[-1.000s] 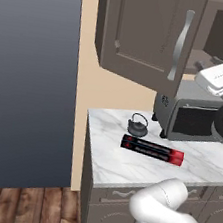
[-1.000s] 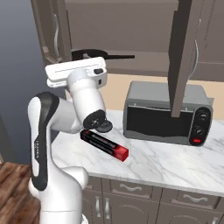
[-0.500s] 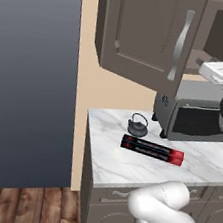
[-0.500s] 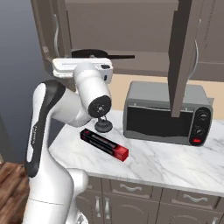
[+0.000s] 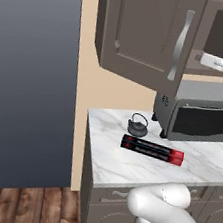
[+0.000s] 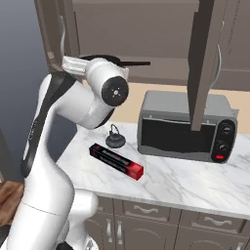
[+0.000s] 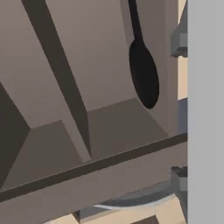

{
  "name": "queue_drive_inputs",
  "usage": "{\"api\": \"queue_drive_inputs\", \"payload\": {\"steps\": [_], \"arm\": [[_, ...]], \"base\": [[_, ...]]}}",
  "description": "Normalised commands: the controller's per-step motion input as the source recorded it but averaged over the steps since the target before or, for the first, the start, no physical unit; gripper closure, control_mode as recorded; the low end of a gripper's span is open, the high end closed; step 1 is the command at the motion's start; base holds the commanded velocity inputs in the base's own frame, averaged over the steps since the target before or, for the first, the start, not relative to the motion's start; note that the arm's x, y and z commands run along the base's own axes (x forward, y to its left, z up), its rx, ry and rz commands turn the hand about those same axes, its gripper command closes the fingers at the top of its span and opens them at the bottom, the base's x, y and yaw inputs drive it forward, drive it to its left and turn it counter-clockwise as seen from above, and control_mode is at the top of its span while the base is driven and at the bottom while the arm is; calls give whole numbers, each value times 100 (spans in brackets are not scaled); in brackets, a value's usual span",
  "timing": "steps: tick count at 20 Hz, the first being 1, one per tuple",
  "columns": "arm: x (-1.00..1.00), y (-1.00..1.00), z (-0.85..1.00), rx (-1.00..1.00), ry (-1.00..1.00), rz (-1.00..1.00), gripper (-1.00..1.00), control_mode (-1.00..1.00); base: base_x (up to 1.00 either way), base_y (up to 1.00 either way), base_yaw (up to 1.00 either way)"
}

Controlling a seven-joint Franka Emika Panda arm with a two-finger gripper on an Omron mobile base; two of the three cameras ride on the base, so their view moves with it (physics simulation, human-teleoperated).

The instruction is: Pick the pan from the cabinet and place it on the stove. Then turn on the stove burner for the pan.

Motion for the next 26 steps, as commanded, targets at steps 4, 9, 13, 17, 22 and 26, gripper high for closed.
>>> {"api": "queue_drive_inputs", "payload": {"steps": [4, 9, 13, 17, 22, 26], "arm": [[10, -14, -28, 5, 19, 10, -100, -100], [16, -8, -37, 10, 13, 8, -100, -100], [32, -1, -8, 12, 17, 4, -100, -100], [36, 0, 0, 9, 21, 1, -100, -100], [32, 0, 0, 5, 22, 1, -100, -100], [25, 0, -1, 4, 21, 1, -100, -100]], "base": [[0, 0, 0], [0, 0, 0], [0, 0, 0], [0, 0, 0], [0, 0, 0], [0, 0, 0]]}}
